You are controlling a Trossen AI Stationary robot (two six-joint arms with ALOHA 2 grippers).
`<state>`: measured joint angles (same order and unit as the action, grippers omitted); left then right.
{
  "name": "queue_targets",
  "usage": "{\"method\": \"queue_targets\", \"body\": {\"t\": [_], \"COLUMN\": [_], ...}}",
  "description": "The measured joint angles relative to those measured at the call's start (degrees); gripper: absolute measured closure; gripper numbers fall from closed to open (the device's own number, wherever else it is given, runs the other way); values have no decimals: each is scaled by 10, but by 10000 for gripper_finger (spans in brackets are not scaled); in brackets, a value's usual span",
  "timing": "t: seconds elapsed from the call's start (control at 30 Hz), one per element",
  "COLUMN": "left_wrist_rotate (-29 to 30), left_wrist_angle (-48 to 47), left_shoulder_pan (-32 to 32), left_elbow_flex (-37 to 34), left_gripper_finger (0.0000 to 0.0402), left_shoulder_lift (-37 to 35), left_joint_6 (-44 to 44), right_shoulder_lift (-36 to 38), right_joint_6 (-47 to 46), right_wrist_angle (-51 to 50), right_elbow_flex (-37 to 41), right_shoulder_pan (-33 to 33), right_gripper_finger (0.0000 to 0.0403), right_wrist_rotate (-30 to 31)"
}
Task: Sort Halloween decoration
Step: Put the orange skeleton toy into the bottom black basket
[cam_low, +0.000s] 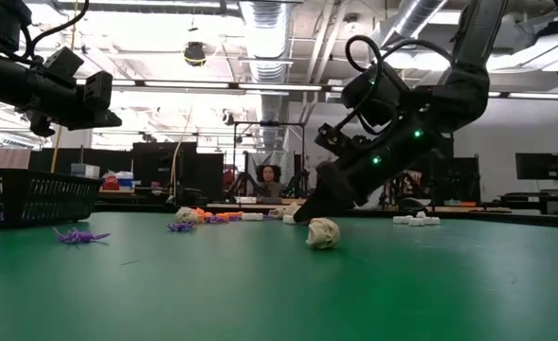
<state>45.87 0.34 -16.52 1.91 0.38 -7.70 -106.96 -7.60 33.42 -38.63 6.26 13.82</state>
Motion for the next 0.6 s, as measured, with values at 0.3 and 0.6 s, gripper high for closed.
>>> {"method": "queue_targets", "body": {"t": [0.3, 0.6], "left_wrist_rotate": [0, 0], "left_wrist_angle": [0, 0], "left_shoulder_pan": [0, 0], "left_elbow_flex": [0, 0], "left_gripper_finger": [401, 401], "left_shoulder_lift": [0, 0], "left_joint_6": [0, 0], "right_shoulder_lift": [0, -1], "right_joint_6": [-27, -28], "right_wrist_angle": [-77, -69], "right_elbow_flex": [1, 2], "right_shoulder_pan": [-2, -2], "right_gripper_finger": [236, 256], "right_wrist_rotate": [7, 12]}}
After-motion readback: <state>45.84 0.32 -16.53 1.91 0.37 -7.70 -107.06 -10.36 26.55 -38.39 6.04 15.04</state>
